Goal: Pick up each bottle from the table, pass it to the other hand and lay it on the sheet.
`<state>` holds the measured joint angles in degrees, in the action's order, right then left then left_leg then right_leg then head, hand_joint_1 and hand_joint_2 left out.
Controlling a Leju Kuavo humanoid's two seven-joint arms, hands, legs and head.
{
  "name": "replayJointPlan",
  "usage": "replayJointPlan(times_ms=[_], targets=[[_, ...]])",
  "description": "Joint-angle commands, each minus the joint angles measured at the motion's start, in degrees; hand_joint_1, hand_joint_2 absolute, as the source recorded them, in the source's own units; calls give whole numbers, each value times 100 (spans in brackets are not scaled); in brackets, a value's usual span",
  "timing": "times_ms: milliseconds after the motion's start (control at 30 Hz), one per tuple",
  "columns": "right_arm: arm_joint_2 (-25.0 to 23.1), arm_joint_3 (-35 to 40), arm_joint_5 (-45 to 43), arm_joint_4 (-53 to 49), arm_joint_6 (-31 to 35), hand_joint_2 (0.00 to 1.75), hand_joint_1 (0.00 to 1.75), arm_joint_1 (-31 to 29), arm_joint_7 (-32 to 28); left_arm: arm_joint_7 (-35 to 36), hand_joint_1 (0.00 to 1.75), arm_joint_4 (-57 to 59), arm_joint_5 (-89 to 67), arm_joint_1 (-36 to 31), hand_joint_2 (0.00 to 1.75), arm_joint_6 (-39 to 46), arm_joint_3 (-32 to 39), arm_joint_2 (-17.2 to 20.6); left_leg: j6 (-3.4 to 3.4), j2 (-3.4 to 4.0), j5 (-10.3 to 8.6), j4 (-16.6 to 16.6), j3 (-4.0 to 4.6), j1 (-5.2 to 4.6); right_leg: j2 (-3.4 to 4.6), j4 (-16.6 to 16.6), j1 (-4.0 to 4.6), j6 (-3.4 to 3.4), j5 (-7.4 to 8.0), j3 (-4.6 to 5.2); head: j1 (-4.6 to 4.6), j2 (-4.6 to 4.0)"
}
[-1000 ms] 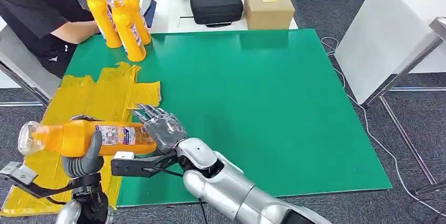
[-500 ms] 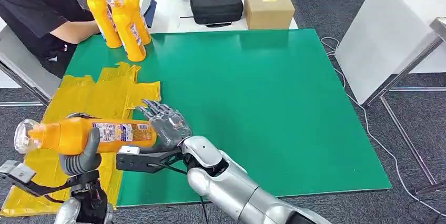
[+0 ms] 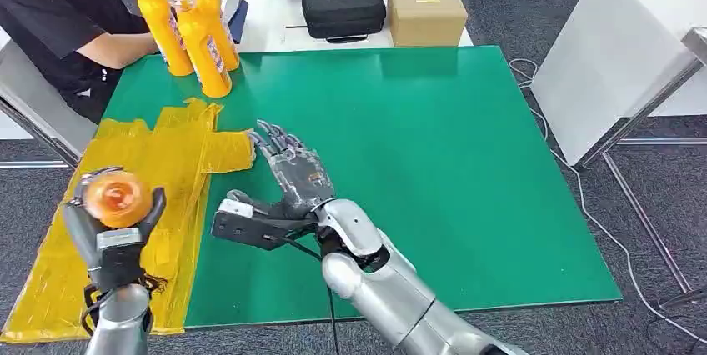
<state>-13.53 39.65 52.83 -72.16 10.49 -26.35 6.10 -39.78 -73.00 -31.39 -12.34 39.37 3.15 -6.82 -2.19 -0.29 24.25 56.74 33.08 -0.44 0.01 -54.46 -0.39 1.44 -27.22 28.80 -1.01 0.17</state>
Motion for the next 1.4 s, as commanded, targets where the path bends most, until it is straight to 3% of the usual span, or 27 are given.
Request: replayJointPlan(times_ms=[33,300,567,767,800,833,1133,1233,1400], targets=[[830,-286,0,-1393,97,0,0,443,-169,-22,175,1614,-1810,-589,175,63,698,-125,12,-28,1,-5,-16,3,-30,14,4,-1,-6,-29,0,0],[876,-239,-37,-1310,160,0,0,464,-249,-22,175,1538,-2158,-476,175,63,798,-143,26,-14,9,2,-22,9,-18,10,7,-8,-9,-33,0,2],[994,-112,-296,-1278,179,0,0,488,-485,-22,175,2859,-2795,-498,175,63,573,-178,16,-10,5,-12,-30,1,-13,20,0,-3,-5,-37,2,0],[983,35,-431,-1317,40,0,0,430,-529,-22,175,3992,-3922,-593,175,63,1420,-413,12,3,5,-12,-26,-5,2,16,-8,-2,-2,-30,2,0],[983,42,-443,-1324,34,0,0,422,-545,-22,0,4193,-3831,-638,0,63,1448,-395,16,3,7,-11,-30,-5,2,16,-6,-3,-3,-35,2,0],[964,53,-450,-1338,-1,0,0,411,-546,-14,0,4677,-3783,-746,0,63,1719,-344,14,8,5,-14,-29,-8,8,16,-7,-3,-1,-31,2,2],[849,-39,-424,-1378,-141,0,0,360,-447,-22,0,4966,-3613,-825,0,63,1550,-328,14,7,5,-8,-44,-8,8,6,-8,-5,0,-44,4,0],[806,-119,-421,-1332,-152,0,0,336,-433,-22,0,5354,-2644,-1003,0,-78,932,-287,12,3,2,-7,-52,-7,3,4,-5,-4,1,-55,4,0],[842,-417,-437,-1190,440,0,0,555,-996,-22,0,4028,-126,-533,0,-1161,-365,-155,12,4,1,-12,-79,-4,2,10,-3,-5,3,-82,2,0]])
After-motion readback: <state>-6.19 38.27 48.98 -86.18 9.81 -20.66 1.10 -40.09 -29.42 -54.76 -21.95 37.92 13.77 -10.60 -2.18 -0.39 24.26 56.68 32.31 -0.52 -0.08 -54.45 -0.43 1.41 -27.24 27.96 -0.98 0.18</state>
